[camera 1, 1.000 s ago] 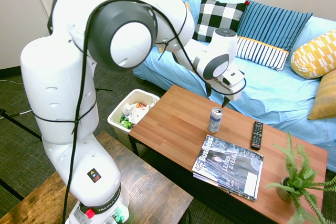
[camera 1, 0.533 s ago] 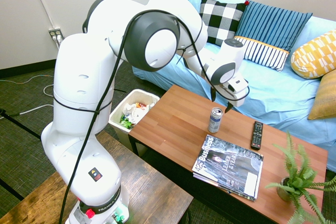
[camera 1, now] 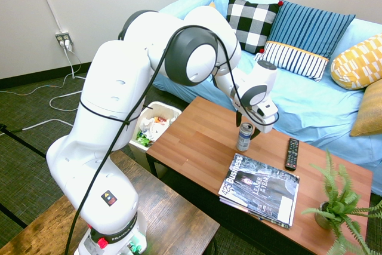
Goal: Throw the can in the trash bin
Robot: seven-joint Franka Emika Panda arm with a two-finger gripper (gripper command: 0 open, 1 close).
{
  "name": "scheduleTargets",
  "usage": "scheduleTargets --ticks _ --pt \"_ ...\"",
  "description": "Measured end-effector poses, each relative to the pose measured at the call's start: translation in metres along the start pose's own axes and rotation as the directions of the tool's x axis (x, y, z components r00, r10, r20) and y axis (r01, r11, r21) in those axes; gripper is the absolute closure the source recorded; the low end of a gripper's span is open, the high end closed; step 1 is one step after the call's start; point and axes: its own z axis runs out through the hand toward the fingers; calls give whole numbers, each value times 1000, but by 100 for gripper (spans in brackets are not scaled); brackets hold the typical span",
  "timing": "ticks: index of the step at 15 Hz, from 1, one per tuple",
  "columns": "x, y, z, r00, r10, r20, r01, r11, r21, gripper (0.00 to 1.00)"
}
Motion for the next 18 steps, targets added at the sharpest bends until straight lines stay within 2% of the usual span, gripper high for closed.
scheduleTargets --ticks 15,18 --pt "10 2 3 998 -2 55 4 1000 -23 100" --pt "3 -7 -35 999 -29 33 28 999 24 100"
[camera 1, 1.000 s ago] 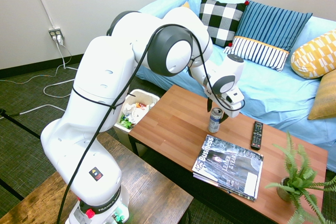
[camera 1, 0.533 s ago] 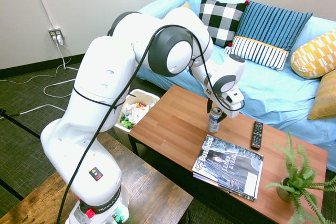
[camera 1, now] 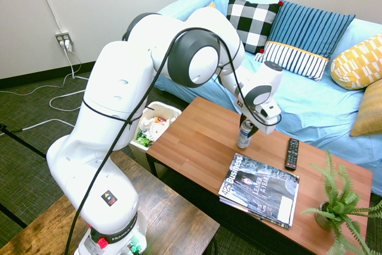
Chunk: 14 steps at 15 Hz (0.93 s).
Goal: Throw the can in the trash bin
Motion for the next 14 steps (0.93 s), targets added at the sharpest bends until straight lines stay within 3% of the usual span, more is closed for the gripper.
scheduleTargets --ticks 5,14 --pt "-88 -22 -88 991 -121 -57 124 991 50 100" --pt "-259 -64 -75 953 -274 -127 276 961 2 100"
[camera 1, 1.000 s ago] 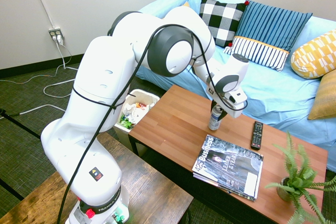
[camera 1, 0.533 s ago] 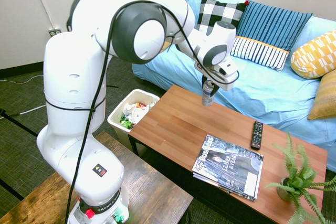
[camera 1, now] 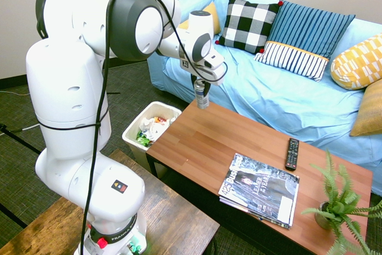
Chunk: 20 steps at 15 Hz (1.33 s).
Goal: Throw the can in the trash bin
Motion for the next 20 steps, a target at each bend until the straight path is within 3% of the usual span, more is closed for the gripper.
scheduleTargets --ticks 9,13,15,16,20 --pt "-153 -92 7 986 -151 -70 150 988 -24 100" --pt "-233 -111 25 972 -217 -95 212 976 -56 100" --pt "-248 -114 39 969 -227 -95 221 973 -72 100" --pt "-248 -115 44 969 -227 -94 220 972 -78 0" --pt "-243 -120 48 971 -218 -94 210 974 -84 0"
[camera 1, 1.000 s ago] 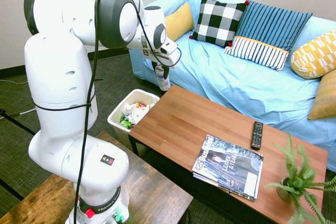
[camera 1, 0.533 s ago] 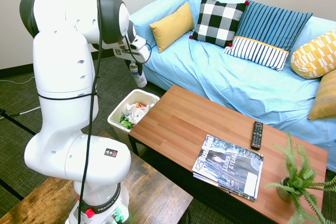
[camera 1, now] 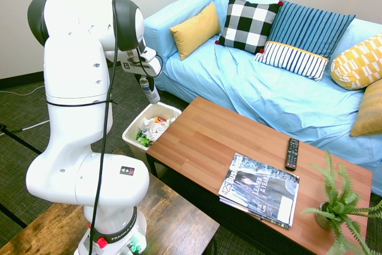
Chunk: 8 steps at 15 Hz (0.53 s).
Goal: Throw the can in the trash bin
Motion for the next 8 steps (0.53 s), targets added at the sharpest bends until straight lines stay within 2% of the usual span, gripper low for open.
scheduleTargets --ticks 8 --pt "3 -6 9 1000 3 5 -3 1000 -18 0"
